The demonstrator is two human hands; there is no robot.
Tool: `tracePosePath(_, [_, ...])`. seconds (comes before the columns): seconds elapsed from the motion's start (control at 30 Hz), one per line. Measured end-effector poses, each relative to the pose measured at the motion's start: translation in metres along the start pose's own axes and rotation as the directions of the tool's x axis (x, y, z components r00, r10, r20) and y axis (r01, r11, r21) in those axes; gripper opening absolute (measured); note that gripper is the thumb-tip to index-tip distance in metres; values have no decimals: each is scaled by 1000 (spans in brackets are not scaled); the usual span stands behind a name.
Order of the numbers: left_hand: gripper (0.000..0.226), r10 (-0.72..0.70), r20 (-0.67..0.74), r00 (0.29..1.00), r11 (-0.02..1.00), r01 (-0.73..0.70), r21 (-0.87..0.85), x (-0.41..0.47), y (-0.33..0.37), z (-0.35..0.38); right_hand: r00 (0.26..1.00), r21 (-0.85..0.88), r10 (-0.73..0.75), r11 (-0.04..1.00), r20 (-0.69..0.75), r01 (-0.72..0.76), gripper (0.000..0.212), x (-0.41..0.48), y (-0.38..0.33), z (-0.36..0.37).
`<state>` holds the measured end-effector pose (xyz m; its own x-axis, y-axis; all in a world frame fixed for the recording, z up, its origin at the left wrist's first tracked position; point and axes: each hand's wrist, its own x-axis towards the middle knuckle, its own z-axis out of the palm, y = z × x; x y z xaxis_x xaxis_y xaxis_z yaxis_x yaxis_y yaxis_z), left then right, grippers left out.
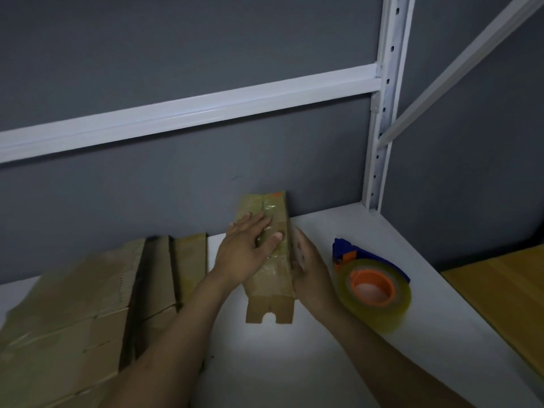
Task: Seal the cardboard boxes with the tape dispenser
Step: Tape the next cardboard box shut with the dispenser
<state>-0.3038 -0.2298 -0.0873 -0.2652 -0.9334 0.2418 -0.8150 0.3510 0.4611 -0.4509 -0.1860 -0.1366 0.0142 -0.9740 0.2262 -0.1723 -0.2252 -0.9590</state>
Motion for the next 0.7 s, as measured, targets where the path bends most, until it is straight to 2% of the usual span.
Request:
tracePosePath(0.07, [49,19,-105,994,967,-44,-249,-3,-2,0,961,-293,-219,920,171,261,60,7,5,-15])
tracePosePath(0.1, [45,32,-135,990,934,-78,-349,-5,-8,-2,924,-378,-281,851,260,365,57,13,9,-24])
tracePosePath(0.17, [34,97,-134,986,913,-142,-384,-12,-24,-10,872,-425,-306,780,383,460,57,23,11,-43])
tracePosePath(0.27, [25,171,64,983,914,-134,-384,-17,-45,-31,815,-430,-302,730,494,531,63,38,5,-59])
tracePosePath(0.37, [44,216,289,933,932,-109,-344,-13,-64,-52,784,-429,-354,686,510,588,64,48,1,-62])
tracePosePath(0.43, [55,227,353,908,954,-133,-270,-8,-69,-57,779,-429,-372,675,506,601,65,50,3,-59])
tracePosePath(0.47, [57,231,332,914,958,-154,-241,-7,-69,-55,780,-432,-378,672,498,601,64,50,6,-57])
tracePosePath(0.57, [57,295,148,944,943,-263,-203,-7,-70,-42,784,-465,-432,637,446,615,55,48,13,-45])
tracePosePath(0.7, [49,377,-49,925,925,-379,-28,-12,-69,-22,789,-563,-518,563,331,605,42,44,18,-27])
